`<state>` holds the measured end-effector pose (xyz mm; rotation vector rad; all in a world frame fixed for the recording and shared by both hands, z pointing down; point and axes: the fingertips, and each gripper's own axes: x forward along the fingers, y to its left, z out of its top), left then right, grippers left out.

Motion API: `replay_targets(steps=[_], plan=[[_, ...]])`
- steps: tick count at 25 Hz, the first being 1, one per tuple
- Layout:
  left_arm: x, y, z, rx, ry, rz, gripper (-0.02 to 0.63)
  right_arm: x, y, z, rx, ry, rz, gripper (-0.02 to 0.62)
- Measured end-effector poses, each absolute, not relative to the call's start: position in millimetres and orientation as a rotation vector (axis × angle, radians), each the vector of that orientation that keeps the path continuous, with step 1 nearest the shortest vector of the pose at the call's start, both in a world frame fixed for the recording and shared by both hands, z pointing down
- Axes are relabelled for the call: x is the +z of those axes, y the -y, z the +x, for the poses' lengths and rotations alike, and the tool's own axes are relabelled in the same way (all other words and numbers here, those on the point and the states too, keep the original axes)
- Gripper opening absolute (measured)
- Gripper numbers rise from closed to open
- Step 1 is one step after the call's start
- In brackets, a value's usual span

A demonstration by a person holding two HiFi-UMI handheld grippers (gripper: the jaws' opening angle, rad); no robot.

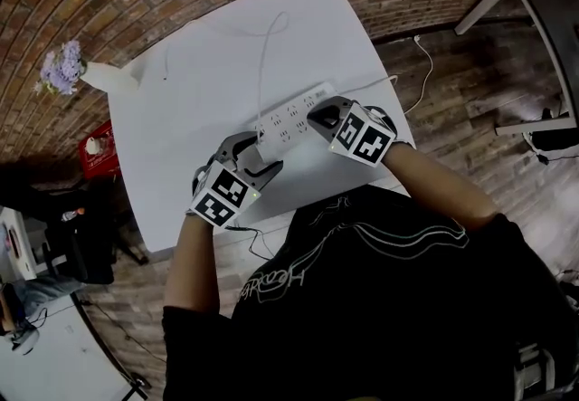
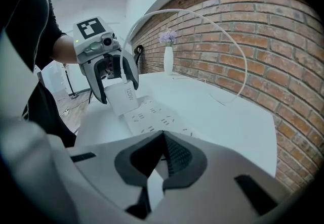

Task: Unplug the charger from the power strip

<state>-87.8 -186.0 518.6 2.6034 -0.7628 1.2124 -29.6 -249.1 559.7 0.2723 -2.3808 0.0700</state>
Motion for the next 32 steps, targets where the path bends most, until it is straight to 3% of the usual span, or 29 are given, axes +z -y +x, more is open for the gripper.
replay_targets(steps=[8, 14, 19, 25, 32], plan=[[513, 192, -91, 0.925, 0.73, 2.521, 0.276, 561, 247, -30, 0.067, 2.385, 0.259, -0.005], [518, 183, -87, 1.224, 0.724, 2.609, 0.275, 562, 247, -30, 0.077, 2.377, 0.265, -0.003], [478, 203, -99, 0.822, 0.803, 2.564, 0.275, 562, 247, -31, 0.079, 2.384, 0.264, -0.005], [438, 212, -116, 0.674, 0.882, 2.558, 0.275, 561, 246, -30, 0.124, 2.378, 0.28, -0.004], [401, 208, -108, 0.285, 1.001, 2.469, 0.276, 526, 262, -24, 0.536, 2.595, 0.413, -0.003]])
